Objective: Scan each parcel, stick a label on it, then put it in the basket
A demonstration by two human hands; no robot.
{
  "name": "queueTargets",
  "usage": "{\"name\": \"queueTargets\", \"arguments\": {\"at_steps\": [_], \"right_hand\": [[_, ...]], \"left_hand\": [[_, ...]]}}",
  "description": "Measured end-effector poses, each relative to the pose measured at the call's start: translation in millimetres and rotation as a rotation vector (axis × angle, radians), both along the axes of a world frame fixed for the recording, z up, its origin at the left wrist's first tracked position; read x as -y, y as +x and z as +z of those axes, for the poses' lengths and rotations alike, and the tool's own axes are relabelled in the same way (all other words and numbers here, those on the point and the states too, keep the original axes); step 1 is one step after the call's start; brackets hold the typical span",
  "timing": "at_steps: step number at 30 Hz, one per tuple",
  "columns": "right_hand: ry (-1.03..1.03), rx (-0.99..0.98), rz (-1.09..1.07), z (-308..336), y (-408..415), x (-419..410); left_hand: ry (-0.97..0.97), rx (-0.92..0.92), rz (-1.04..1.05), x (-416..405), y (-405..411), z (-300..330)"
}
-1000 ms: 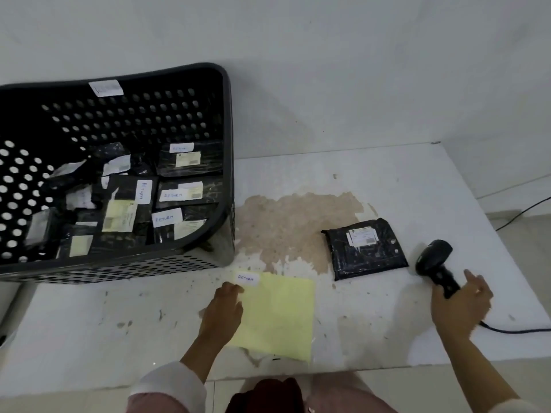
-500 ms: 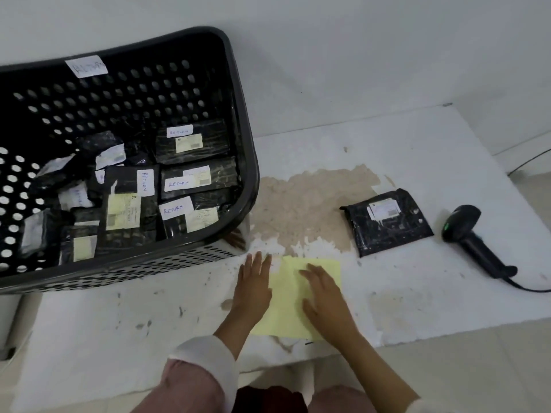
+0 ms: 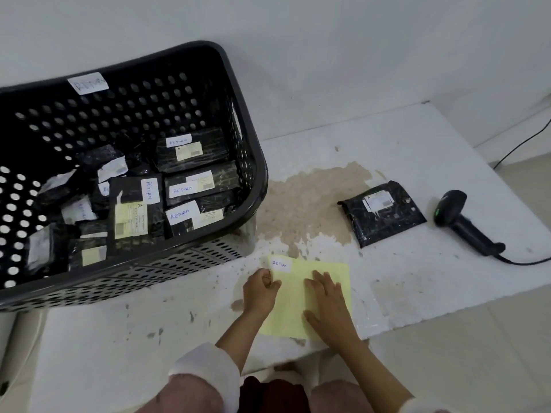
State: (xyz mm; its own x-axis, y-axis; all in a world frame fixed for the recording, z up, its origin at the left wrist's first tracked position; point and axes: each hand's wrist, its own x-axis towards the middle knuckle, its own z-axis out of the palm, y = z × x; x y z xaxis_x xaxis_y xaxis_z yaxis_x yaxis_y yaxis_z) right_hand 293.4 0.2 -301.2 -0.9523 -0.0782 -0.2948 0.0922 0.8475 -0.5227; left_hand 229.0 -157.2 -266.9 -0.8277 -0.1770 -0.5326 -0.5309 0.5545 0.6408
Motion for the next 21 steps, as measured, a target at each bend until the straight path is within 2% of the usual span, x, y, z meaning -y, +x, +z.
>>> {"name": "queueTargets", "arguments": {"at_steps": [5,10,14,21], "right_hand": [[-0.258,0.038,-0.179,19,-15,-3],[-0.477,-0.277,-0.400,76,-42,2],[-0.644,-0.429,-0.352,123,-56,14],[-0.700,-0.501,-0.413,163,-69,8]], "left_hand": [[0.134,-0.145,-0.061,-2,1,25],[0.223,-0.310,-0.183,-7,-8,65],[0.311,-0.395,-0.194,-21,-11,90],[0.448,-0.513,-0.190,-31,-20,128]]}}
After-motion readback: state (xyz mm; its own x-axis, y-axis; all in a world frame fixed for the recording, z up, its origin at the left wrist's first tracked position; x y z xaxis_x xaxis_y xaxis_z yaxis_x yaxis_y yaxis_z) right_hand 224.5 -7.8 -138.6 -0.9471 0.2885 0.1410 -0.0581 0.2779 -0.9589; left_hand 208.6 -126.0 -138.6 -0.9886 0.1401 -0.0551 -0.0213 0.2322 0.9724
